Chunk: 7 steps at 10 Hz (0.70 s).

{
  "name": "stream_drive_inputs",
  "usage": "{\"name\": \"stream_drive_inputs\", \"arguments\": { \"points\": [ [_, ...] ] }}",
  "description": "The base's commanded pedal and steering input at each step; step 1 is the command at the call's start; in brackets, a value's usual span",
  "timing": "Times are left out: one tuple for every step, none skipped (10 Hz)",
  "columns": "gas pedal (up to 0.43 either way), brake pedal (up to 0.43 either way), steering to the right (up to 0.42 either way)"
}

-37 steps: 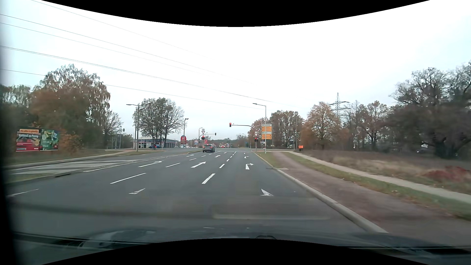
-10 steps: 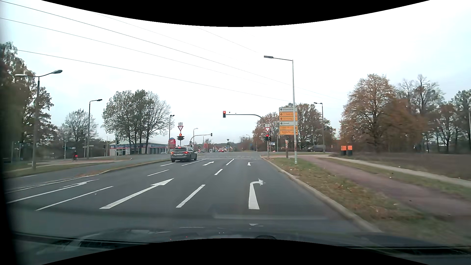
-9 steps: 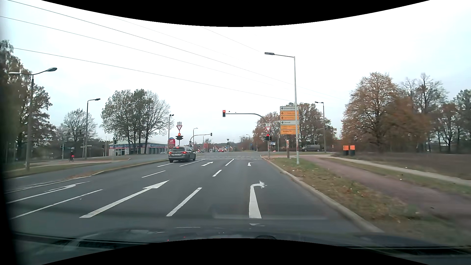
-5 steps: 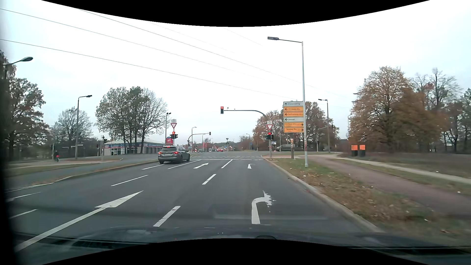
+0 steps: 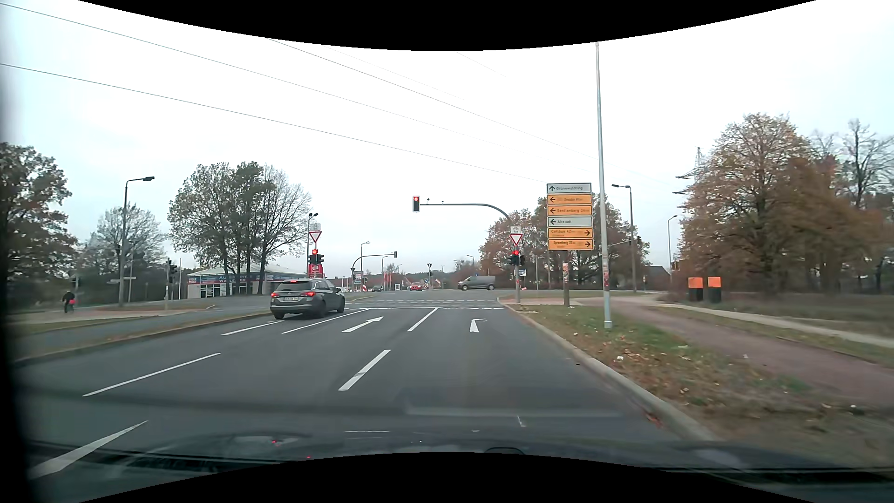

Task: Follow the waypoints while adhering to traffic rules and regulations

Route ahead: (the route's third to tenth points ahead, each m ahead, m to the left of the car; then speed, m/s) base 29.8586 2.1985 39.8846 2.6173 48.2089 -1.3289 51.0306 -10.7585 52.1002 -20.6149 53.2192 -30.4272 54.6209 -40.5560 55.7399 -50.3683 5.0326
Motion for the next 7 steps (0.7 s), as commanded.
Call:
{"name": "stream_drive_inputs", "arguments": {
  "points": [
    [0.000,0.043,-0.003],
    [0.000,0.043,-0.004],
    [0.000,0.030,-0.004],
    [0.000,0.012,-0.005],
    [0.000,0.006,-0.007],
    [0.000,0.006,-0.010],
    [0.000,0.006,-0.014]
  ]
}}
